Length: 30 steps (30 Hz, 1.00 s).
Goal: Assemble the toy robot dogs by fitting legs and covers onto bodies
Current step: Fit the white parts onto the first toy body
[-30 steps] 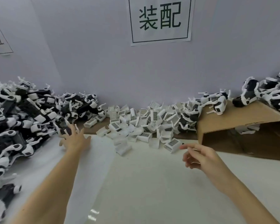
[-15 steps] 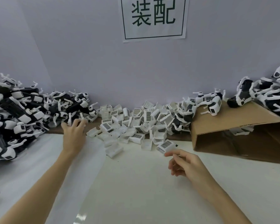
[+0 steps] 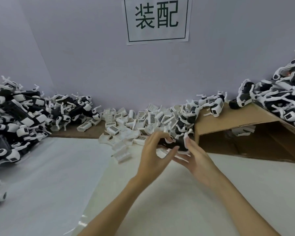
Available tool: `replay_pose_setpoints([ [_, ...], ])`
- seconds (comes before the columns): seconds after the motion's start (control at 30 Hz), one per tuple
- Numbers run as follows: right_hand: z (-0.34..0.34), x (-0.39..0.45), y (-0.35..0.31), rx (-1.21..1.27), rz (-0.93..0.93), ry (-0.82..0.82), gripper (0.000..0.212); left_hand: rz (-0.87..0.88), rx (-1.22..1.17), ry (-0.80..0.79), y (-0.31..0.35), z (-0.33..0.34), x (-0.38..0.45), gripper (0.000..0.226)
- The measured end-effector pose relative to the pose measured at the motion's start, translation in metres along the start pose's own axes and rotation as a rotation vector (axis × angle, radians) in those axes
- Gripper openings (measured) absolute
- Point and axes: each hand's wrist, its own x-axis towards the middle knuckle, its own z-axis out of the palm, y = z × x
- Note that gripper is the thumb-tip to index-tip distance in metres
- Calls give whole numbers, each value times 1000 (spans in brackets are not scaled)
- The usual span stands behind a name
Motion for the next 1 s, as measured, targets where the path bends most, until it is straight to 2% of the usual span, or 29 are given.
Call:
replay_pose_setpoints([
  [0.07, -6, -2, -1, 17, -13, -41, 47, -45, -120, -25, 3, 7, -6, 26],
  [0.17, -10, -3, 6, 7, -46, 25, 46, -198, -258, -19, -2, 3, -12, 14],
  [0.27, -7, 1, 9, -39, -94, 76, 52, -353, -390, 25, -8, 0, -15, 16],
  [0.4, -3, 6, 7, -27, -98, 66, 72, -504, -486, 38, -18, -9, -11, 38],
  [0.47, -4, 8, 7, -27, -111, 86, 71, -624, -598, 51, -26, -15, -10, 59],
  [0.53, -7, 8, 5, -30, -128, 80, 66, -704, -614, -42, -28, -20, -10, 75],
  [0.6, -10, 6, 3, -42, -147, 63, 59, -694, -553, -137, -28, -21, -9, 67],
  [0.67, -9, 5, 0, -35, -154, 51, 56, -688, -531, -159, -27, -25, -6, 59],
  [0.73, -9, 3, -2, 23, -125, -3, 54, -682, -541, -142, -26, -29, -2, 67],
  [0.8, -7, -2, -7, 143, 3, -66, 53, -655, -574, -172, -26, -35, -1, 69],
  [0.9, -4, -10, -13, 151, 255, -75, 78, -524, -598, -377, -28, -48, -1, 61],
  [0.97, -3, -12, -12, 153, 301, -63, 83, -487, -617, -502, -28, -55, 1, 72],
  [1.0, -1, -13, -12, 177, 307, -54, 77, -501, -617, -529, -29, -57, 1, 77],
])
